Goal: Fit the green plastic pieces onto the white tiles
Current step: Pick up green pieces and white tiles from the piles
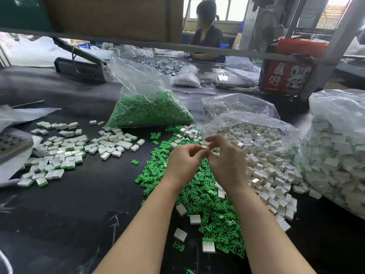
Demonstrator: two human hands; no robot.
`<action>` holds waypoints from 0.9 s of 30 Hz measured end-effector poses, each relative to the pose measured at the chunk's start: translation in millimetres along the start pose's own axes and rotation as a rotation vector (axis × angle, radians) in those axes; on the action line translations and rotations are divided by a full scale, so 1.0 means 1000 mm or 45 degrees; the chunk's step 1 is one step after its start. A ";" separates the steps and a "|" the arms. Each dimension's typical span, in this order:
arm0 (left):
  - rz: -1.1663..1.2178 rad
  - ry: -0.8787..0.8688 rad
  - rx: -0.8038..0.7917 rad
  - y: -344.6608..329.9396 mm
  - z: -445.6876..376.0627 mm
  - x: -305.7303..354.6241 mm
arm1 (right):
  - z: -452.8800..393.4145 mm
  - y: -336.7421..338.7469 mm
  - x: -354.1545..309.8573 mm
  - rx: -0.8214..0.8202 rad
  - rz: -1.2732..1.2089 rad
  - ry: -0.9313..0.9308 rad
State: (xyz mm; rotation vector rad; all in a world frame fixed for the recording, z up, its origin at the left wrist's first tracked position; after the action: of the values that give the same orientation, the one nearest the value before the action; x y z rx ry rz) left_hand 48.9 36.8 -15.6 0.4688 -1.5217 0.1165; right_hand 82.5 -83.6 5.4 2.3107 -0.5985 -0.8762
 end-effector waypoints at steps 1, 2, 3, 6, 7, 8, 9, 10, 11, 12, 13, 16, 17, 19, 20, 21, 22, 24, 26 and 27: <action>0.049 0.014 0.031 0.001 0.000 -0.001 | -0.001 -0.001 -0.003 0.008 -0.043 0.025; 0.102 0.030 0.073 0.004 0.000 -0.002 | -0.001 -0.001 -0.004 0.001 -0.096 0.029; 0.163 0.056 0.110 0.008 -0.001 -0.003 | -0.001 -0.002 -0.005 -0.015 -0.160 0.011; 0.363 0.177 0.106 0.015 -0.003 -0.004 | -0.001 -0.004 -0.006 -0.072 -0.302 -0.066; 0.411 0.209 0.080 0.015 -0.003 -0.004 | -0.001 -0.004 -0.005 -0.076 -0.309 -0.071; 0.446 0.228 0.068 0.014 -0.003 -0.003 | -0.001 -0.004 -0.004 -0.076 -0.302 -0.075; 0.478 0.238 0.075 0.014 -0.003 -0.003 | -0.001 -0.004 -0.002 -0.087 -0.279 -0.087; 0.508 0.243 0.099 0.014 -0.003 -0.003 | -0.001 -0.003 -0.001 -0.131 -0.235 -0.108; 0.527 0.247 0.131 0.015 -0.003 -0.003 | -0.001 -0.003 0.000 -0.218 -0.166 -0.129; 0.531 0.250 0.161 0.018 -0.004 -0.003 | 0.000 -0.004 0.001 -0.345 -0.070 -0.130; 0.527 0.251 0.179 0.020 -0.004 -0.004 | 0.001 -0.007 0.002 -0.489 0.052 -0.114; 0.533 0.241 0.177 0.024 -0.004 -0.004 | 0.005 -0.015 0.001 -0.715 0.287 -0.093; 0.544 0.234 0.165 0.024 -0.004 -0.004 | 0.005 -0.017 0.001 -0.697 0.316 -0.092; 0.552 0.216 0.138 0.024 -0.002 -0.003 | 0.004 -0.020 0.001 -0.653 0.376 -0.090; 0.548 0.207 0.119 0.024 -0.002 -0.002 | 0.004 -0.020 0.001 -0.649 0.379 -0.100; 0.544 0.195 0.094 0.024 -0.002 -0.002 | 0.004 -0.021 0.001 -0.653 0.367 -0.111; 0.544 0.178 0.068 0.025 -0.002 -0.002 | 0.004 -0.021 0.001 -0.662 0.363 -0.110; 0.548 0.132 0.034 0.024 -0.002 -0.001 | 0.004 -0.021 -0.001 -0.673 0.388 -0.093; 0.559 0.083 0.025 0.023 -0.002 0.001 | 0.003 -0.022 -0.002 -0.679 0.428 -0.078; 0.578 0.057 0.021 0.022 -0.002 0.002 | 0.003 -0.022 -0.002 -0.683 0.438 -0.077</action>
State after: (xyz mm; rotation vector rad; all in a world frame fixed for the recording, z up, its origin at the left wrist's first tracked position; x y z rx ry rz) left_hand 43.3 57.5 -8.8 0.1252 -1.5625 0.4890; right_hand 83.4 -67.5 -10.5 1.6484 -0.6658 -0.8208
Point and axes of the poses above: each hand's wrist, its own z-axis away from the middle knuckle, its own y-axis out of the back of the hand, x = y × z, the point moved 2 cm from there along -z, towards the middle knuckle, and after that the axes turned 9 degrees about y, right-handed, at the moved point
